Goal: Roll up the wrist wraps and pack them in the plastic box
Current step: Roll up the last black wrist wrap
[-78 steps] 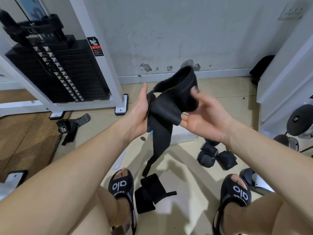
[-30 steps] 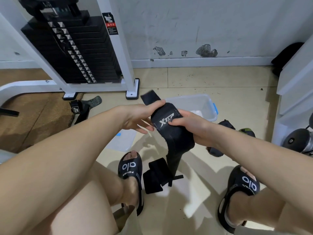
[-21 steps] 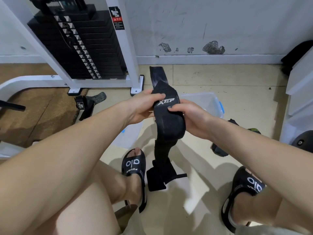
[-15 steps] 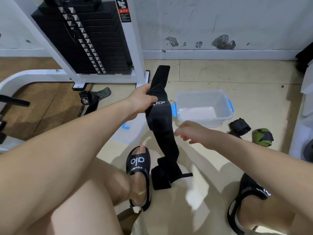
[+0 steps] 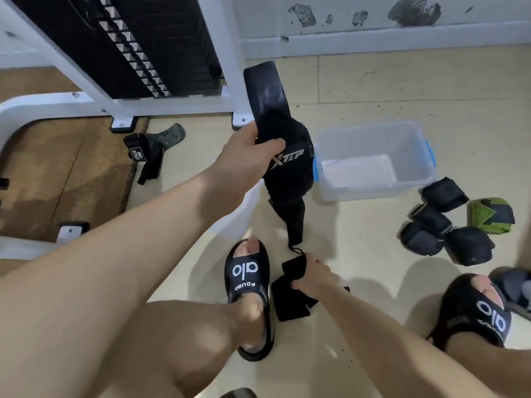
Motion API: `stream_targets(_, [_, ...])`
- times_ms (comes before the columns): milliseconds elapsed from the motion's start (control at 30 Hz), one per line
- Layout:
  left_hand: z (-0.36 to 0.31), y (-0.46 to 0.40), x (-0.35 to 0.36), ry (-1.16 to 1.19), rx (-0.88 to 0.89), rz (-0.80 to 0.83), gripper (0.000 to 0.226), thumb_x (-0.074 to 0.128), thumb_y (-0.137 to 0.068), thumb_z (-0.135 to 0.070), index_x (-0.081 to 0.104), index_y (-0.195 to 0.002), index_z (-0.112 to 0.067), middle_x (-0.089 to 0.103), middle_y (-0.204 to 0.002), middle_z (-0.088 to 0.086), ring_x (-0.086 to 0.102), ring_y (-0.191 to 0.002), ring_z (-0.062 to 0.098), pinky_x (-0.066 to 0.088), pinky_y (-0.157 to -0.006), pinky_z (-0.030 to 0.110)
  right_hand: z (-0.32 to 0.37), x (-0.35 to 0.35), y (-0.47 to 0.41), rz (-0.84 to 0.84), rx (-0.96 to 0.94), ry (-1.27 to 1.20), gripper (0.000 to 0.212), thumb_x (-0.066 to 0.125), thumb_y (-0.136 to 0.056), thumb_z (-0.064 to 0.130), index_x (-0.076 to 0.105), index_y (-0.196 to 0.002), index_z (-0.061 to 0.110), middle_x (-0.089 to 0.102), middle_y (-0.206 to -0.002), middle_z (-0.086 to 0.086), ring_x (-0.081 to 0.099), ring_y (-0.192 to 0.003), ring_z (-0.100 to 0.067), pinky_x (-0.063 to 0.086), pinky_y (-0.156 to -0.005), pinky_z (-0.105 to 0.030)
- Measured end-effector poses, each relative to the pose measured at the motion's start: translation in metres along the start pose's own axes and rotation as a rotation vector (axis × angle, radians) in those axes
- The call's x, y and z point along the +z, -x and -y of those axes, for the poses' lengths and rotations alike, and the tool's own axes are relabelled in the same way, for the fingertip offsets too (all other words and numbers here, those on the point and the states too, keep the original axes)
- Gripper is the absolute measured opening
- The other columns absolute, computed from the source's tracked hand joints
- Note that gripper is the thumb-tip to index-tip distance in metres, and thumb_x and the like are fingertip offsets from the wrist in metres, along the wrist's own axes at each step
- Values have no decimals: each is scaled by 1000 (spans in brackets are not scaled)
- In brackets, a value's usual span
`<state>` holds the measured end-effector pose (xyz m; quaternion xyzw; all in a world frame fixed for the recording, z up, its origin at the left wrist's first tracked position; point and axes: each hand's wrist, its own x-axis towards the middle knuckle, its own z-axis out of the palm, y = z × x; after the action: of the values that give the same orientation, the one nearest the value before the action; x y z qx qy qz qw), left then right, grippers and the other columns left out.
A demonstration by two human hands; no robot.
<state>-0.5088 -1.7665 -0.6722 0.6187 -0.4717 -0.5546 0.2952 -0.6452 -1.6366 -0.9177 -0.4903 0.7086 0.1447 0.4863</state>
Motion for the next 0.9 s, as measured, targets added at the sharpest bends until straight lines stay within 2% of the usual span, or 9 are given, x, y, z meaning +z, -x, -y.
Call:
stream_targets(167, [-3, -7, 10, -2, -35, 12, 25, 57, -101, -12, 68, -120, -23, 75, -115, 1, 72, -109, 21, 57, -102, 45, 1, 8, -17, -34, -14, 31, 104, 72, -88, 48, 5, -162, 20, 26, -163, -10, 28, -150, -33, 35, -114, -44])
stream_targets(233, [-4, -8, 12, -34, -43, -5, 29, 56, -96, -4, 69, -115, -22, 76, -113, 4, 72, -108, 23, 58, -100, 47, 3, 11, -19, -53, -1, 41, 99, 73, -87, 47, 13, -160, 16, 32, -157, -11, 34, -146, -32, 38, -112, -43])
stream_targets(333, [-6, -8, 10, -110, -27, -55, 29, 57, -91, 0, 66, -113, -17, 74, -108, 9, 71, -90, 18, 61, -92, 41, 4, 9, -20, -123, 5, -15, 53, 72, -87, 25, 39, -128, 13, 54, -121, -5, 56, -109, -24, 49, -79, -34])
stream_targets(367, [-7, -8, 9, -130, -4, -66, 28, 58, -90, 0, 63, -115, -14, 73, -104, 10, 68, -81, 14, 62, -83, 34, 4, 7, -18, -116, 15, -64, 42, 69, -87, 18, 39, -118, 14, 54, -105, -2, 56, -93, -20, 44, -65, -30])
stream_targets(433, [-12, -8, 8, -202, 52, -98, 29, 59, -92, -2, 55, -118, -11, 67, -90, 6, 61, -67, 7, 52, -58, 20, 3, -4, -12, -77, 14, -117, 36, 64, -88, 13, 39, -113, 14, 52, -92, 0, 52, -79, -16, 38, -60, -28])
stream_targets(567, [-22, -6, 8, -227, 156, -173, 44, 64, -88, 0, 34, -117, -15, 59, -97, 8, 59, -78, 17, 50, -55, 24, 1, -50, 11, 55, -34, -175, 51, 75, -81, 15, 51, -126, 13, 57, -102, -2, 57, -96, -23, 52, -88, -37])
stream_targets(700, [-37, 3, 14, -264, 205, -262, 54, 68, -88, -2, 23, -114, -18, 41, -94, 1, 44, -71, 12, 42, -43, 15, -7, -111, 48, 25, -115, -298, 38, 82, -74, 12, 64, -108, 11, 65, -102, -8, 62, -90, -23, 55, -84, -36])
stream_targets(800, [-48, 14, 23, -303, 255, -299, 52, 68, -89, -6, 22, -111, -15, 36, -86, -5, 41, -70, 9, 39, -52, 21, -11, -156, 91, 58, -145, -351, 39, 83, -67, 19, 69, -101, 6, 74, -100, -13, 71, -94, -29, 56, -80, -35])
stream_targets(900, [-55, 30, 36, -408, 395, -230, 34, 61, -89, 0, 35, -103, -16, 42, -82, -2, 39, -66, 12, 36, -55, 25, -11, -200, 141, 61, -179, -456, 30, 78, -79, 12, 72, -107, 3, 77, -104, -15, 73, -102, -32, 59, -80, -34])
